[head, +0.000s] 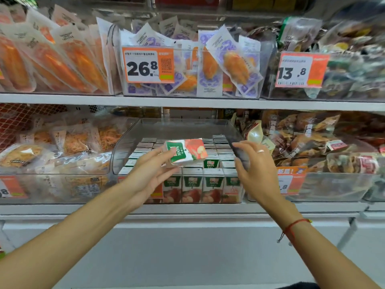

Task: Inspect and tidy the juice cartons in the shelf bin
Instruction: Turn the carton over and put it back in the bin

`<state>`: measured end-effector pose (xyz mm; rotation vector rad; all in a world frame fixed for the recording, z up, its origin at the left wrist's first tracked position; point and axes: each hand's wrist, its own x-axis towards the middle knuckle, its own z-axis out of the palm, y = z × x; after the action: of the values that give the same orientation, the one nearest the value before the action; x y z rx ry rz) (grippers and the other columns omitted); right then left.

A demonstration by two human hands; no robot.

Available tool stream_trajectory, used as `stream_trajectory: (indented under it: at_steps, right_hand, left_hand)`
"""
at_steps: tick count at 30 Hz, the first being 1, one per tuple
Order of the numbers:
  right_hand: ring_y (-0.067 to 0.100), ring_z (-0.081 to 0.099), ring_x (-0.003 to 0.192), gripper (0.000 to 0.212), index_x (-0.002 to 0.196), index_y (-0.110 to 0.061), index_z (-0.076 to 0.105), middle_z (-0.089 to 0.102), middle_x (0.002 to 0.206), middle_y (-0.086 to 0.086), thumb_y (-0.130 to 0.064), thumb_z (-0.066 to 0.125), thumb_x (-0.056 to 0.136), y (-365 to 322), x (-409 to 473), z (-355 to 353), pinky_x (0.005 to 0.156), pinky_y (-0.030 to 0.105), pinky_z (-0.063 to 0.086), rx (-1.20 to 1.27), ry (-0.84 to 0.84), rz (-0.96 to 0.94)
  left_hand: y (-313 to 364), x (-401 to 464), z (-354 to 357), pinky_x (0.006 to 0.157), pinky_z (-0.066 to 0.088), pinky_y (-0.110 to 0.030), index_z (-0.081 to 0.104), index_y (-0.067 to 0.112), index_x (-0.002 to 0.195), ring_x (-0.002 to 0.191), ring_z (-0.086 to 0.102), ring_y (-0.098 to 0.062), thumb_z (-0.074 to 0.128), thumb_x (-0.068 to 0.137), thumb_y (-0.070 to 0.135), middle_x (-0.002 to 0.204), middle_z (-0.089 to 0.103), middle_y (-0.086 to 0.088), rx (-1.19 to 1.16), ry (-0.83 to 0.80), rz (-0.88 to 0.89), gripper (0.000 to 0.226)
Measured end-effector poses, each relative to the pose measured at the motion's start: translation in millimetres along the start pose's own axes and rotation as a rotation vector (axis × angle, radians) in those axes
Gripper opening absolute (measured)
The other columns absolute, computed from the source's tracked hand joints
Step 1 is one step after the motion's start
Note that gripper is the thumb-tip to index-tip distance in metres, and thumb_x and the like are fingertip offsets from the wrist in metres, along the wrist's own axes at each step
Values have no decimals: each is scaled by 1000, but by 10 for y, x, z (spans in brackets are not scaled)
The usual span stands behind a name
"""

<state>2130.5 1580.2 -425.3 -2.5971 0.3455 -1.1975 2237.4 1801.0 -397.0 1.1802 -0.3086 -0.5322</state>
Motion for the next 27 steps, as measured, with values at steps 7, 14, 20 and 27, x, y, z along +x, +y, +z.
stream_trajectory:
  at_steps: [7, 14, 20, 27]
  right_hand:
    - [34, 52, 119, 42, 133, -1, 53, 59, 130, 17, -4, 58, 92, 193, -13, 30, 103, 40, 39, -210, -16, 80]
    - [32, 51, 121, 43, 134, -1, 53, 60, 129, 16, -3, 56, 92, 208, -10, 34, 106, 39, 36, -230, -36, 80]
    - [28, 46, 125, 47, 141, -5, 45, 57, 132, 11, -6, 51, 94, 208, -2, 32, 109, 35, 32, -267, -76, 79]
    - [28, 47, 123, 49, 142, -4, 45, 59, 129, 12, -6, 53, 93, 209, -14, -2, 109, 35, 33, -235, -92, 74]
  left_hand:
    - [-288, 533, 507, 82, 46, -14, 49, 20, 136, 113, 52, -9, 59, 97, 21, 131, 59, -1, 685, 11, 338, 41]
    - [-111, 678, 381, 93, 50, -38, 41, 19, 139, 119, 57, -21, 62, 95, 28, 136, 58, -5, 1247, -98, 479, 50]
    - [75, 759, 551, 99, 46, -44, 45, 25, 142, 124, 55, -23, 61, 95, 34, 138, 58, 1, 1696, -332, 640, 50]
    - [-161, 951, 611, 100, 44, -42, 45, 23, 145, 126, 51, -25, 52, 100, 34, 143, 50, -2, 1795, -444, 479, 47]
